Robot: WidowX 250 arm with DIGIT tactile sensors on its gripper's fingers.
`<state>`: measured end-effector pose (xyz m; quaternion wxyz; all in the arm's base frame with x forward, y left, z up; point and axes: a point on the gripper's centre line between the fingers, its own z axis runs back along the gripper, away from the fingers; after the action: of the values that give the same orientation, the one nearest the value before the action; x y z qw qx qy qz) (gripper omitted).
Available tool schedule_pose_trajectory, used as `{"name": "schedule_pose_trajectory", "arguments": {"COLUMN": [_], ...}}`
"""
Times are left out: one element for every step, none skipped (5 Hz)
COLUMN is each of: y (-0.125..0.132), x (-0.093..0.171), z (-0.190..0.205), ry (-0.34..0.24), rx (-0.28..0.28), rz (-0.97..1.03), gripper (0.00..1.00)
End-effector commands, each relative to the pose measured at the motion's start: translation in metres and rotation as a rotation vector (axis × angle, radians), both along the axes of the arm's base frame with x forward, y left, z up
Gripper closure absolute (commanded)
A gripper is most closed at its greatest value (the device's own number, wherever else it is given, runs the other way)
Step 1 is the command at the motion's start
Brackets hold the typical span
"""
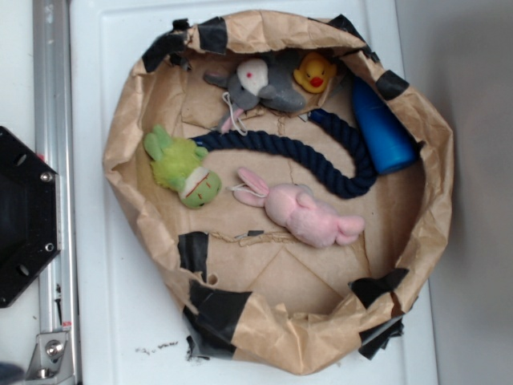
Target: Grab the green animal.
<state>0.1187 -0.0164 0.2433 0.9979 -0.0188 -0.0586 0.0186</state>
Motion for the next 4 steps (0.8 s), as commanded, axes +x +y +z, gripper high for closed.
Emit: {"name": "schedule_pose_trajectory", "arguments": {"y": [0.000,0.012,0.027,0.036], "x": [0.000,0.050,0.089,0.103], "z": [0.000,-0.039,-0.090,-0.123], "ry": [0.000,0.044,0.083,0.082], "rx": [0.000,-0.014,0.008,0.009], "rz": [0.000,0.002,0.019,0.010], "gripper": [0.00,0.00,0.00,0.00]}}
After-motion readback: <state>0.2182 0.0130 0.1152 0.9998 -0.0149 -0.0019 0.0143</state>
